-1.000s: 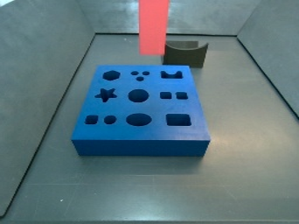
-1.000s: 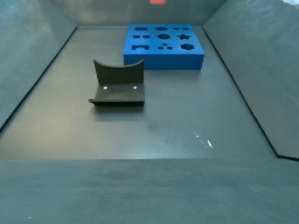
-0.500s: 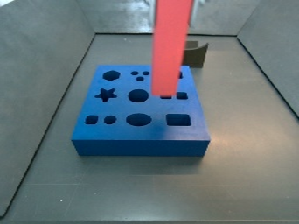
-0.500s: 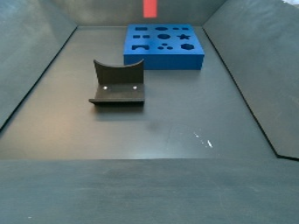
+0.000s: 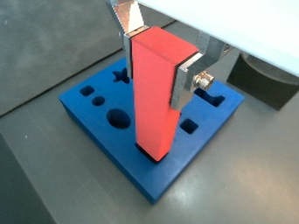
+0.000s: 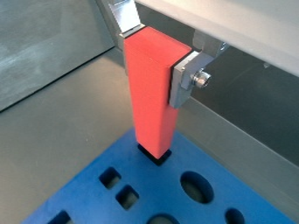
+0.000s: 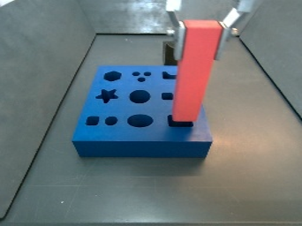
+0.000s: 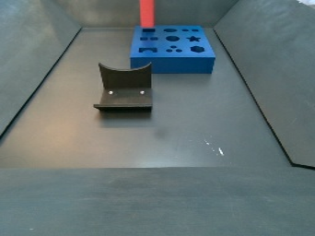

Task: Insert the rectangle object.

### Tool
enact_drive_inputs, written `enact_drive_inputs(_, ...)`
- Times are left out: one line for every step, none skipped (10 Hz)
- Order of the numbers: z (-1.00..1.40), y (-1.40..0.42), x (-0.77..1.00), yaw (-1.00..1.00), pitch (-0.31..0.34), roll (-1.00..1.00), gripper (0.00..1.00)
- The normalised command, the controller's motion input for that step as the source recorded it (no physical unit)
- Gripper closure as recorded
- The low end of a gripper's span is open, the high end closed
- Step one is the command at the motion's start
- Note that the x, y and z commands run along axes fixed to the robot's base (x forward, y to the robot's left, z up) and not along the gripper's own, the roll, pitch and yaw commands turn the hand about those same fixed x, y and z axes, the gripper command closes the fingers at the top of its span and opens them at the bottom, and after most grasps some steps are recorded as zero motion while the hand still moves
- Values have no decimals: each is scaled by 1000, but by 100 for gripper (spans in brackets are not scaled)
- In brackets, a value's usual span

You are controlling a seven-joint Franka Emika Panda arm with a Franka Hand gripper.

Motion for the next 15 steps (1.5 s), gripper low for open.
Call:
enact_drive_inputs(-260,-31,0,34,-13,97,100)
enact_drive_inputs(-303,-9,94,0,0,104,100)
enact_drive_inputs(-266,0,0,0,0,117,100)
enact_drive_inputs(-240,0,-123,0,-4,39,100)
enact_drive_inputs(-231,0,-69,0,-3,24,100)
enact_drive_inputs(-237,0,-177,0,-24,24,100)
enact_drive_inputs(-229,0,-191,0,-36,14,100)
enact_drive_inputs(-243,0,-77,0,-20,16,100)
enact_drive_inputs(-249,0,0,0,-11,14,100)
enact_drive_inputs(-297,0,0,0,-1,13,100)
enact_drive_inputs(-403,-60,20,0,-6,70,100)
enact_drive_inputs(-463,-80,134,0,0,63,100)
enact_drive_inputs(-406,-63,143,0,0,70,100)
enact_drive_inputs(-371,-46,137,0,0,77,100)
enact_drive_inputs(-289,0,69,0,0,9,100)
